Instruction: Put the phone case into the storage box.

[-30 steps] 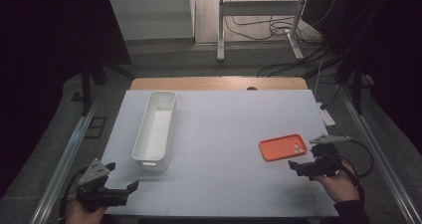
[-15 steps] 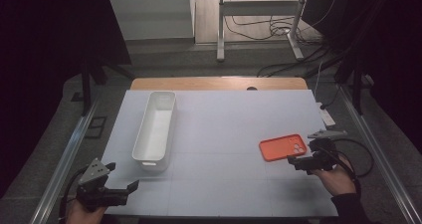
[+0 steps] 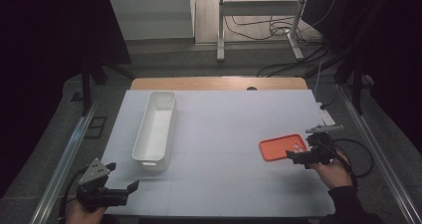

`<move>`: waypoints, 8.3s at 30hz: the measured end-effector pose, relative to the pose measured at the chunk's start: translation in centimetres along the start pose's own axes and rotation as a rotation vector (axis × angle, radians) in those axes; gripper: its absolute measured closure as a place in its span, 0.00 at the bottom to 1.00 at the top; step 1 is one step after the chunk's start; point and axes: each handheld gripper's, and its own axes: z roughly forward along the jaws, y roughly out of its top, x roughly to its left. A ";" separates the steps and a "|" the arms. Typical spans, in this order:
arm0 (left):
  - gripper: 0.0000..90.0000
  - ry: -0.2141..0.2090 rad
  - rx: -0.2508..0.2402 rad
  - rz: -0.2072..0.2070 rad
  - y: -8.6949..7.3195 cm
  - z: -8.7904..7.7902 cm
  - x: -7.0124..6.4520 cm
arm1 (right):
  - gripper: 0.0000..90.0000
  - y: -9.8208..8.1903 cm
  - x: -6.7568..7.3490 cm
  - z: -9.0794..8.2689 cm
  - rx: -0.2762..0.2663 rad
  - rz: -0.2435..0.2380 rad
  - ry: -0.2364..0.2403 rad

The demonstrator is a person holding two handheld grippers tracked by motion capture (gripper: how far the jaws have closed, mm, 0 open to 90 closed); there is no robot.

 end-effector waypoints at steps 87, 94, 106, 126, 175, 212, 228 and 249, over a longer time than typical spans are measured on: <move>0.04 -0.008 0.009 0.034 0.1 0.1 -0.2 | 0.99 3.2 -4.7 7.3 0.191 0.062 -0.041; 0.04 -0.007 0.012 0.034 0.1 0.2 -0.2 | 0.99 3.8 -4.5 8.0 0.181 0.059 -0.029; 0.04 -0.006 0.013 0.034 0.1 0.2 -0.2 | 0.99 5.1 -2.5 9.4 0.172 0.012 0.012; 0.04 -0.007 0.015 0.037 0.1 0.2 -0.3 | 0.99 5.8 -1.7 9.9 0.177 0.010 -0.027; 0.05 -0.001 0.017 0.040 0.1 0.2 -0.3 | 0.99 6.6 7.4 11.0 0.210 -0.227 0.226; 0.05 -0.006 0.011 0.038 0.1 0.1 -0.3 | 0.38 6.0 6.2 6.6 0.080 -0.240 0.176; 0.05 -0.007 0.011 0.039 0.1 0.1 -0.3 | 0.00 5.6 3.6 5.0 0.043 -0.139 0.171; 0.05 -0.007 0.013 0.045 0.1 0.2 -0.3 | 0.00 3.8 1.5 5.5 0.059 -0.102 0.137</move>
